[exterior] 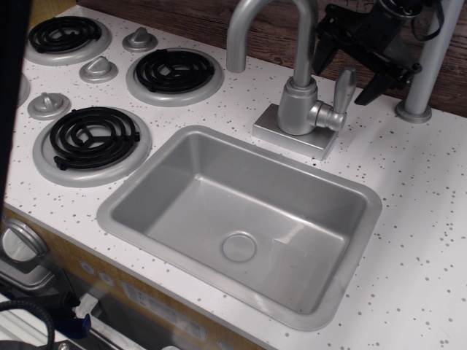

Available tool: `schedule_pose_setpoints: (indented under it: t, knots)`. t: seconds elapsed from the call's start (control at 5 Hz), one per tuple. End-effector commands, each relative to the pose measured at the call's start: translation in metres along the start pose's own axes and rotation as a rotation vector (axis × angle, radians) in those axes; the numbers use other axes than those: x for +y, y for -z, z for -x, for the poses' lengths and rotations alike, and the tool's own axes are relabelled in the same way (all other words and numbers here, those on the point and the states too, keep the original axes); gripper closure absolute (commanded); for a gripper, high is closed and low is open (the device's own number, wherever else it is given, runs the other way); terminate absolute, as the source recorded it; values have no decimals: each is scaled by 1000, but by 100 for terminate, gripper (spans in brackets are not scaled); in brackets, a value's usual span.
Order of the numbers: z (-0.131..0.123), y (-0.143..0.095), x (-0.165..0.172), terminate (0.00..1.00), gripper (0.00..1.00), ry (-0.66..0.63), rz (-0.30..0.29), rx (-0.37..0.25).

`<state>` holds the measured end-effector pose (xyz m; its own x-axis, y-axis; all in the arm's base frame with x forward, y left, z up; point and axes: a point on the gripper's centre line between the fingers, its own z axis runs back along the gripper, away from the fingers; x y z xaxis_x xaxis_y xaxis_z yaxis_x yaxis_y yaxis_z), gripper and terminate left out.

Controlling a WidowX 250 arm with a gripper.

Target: Lever vertical to front

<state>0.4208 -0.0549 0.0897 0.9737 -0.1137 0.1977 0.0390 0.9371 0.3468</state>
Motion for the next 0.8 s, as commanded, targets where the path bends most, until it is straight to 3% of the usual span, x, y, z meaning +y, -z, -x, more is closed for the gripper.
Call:
schedule_pose_setpoints:
  t: [0.0, 0.2, 0.6]
  knots:
    - [-17, -8, 12, 0, 0, -9, 16, -67]
    - [-18, -4, 11, 0, 100, -12, 23, -59]
    - [2, -9, -1, 0, 100, -67, 15, -8]
